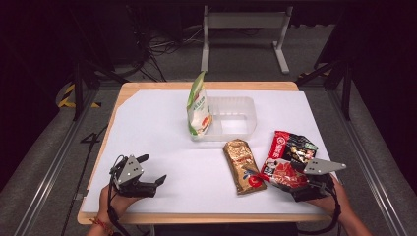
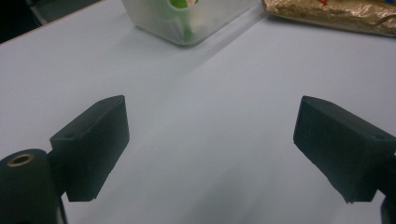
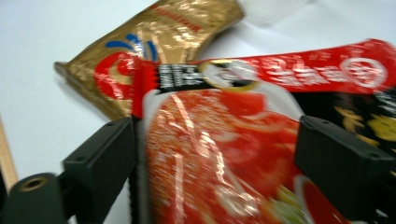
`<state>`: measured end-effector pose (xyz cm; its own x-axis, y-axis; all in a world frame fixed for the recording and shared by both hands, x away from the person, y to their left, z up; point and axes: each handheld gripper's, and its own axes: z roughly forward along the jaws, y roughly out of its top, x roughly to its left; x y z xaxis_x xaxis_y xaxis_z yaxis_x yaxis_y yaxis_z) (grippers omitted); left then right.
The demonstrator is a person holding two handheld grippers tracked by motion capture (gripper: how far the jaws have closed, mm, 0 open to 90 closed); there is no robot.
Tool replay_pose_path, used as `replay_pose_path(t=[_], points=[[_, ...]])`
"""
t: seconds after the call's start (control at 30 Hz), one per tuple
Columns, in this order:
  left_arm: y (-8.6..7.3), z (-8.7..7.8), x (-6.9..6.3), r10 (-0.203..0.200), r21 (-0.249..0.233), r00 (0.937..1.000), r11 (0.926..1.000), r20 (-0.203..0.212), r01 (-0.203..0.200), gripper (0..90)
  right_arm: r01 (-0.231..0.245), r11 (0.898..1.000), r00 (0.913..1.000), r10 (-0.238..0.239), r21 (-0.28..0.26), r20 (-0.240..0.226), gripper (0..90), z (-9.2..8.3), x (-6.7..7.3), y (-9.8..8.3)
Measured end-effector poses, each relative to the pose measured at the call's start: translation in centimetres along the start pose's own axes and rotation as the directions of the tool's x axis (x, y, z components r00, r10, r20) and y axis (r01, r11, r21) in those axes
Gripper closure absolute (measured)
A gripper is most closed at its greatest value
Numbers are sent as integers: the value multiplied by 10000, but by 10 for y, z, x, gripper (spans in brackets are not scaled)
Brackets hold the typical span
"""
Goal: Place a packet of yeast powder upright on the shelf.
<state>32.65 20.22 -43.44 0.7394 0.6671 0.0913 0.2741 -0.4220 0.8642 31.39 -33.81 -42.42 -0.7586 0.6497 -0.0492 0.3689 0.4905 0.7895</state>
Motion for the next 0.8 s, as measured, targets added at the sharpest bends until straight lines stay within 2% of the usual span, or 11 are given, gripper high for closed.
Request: replay_pose_path(t=[0.1,0.23,0.33,0.4,0.53,0.57,0.67,0.77,0.8], points=[[-1,0,2,-140,-6,9999,9999,-5,140,112,201,9998,9997,-200,70,-118,122,4,5,5],[-1,-1,4,-338,-131,9994,9993,6,339,112,396,9991,9991,-398,-156,-141,229,6,8,13],[-2,-1,3,-448,-112,9990,9989,16,448,112,394,9991,9989,-398,-167,-254,249,8,7,20],[-2,0,2,-389,-79,9992,9992,1,389,114,380,9989,9977,-395,-272,-555,295,11,5,28],[0,2,0,-345,-85,9994,9994,51,345,124,488,9987,9951,-500,-156,-854,303,25,3,48],[0,2,0,-345,-85,9994,9994,51,345,123,488,9987,9951,-500,-156,-854,303,25,3,48],[0,4,-1,-319,27,9994,9995,92,319,123,527,9986,9910,-525,-10,-1234,309,41,6,69],[0,5,0,-358,54,9993,9993,133,357,122,692,9975,9898,-666,161,-1256,328,55,9,81],[0,5,0,-358,54,9993,9993,133,357,122,692,9975,9898,-666,161,-1256,328,55,9,81]])
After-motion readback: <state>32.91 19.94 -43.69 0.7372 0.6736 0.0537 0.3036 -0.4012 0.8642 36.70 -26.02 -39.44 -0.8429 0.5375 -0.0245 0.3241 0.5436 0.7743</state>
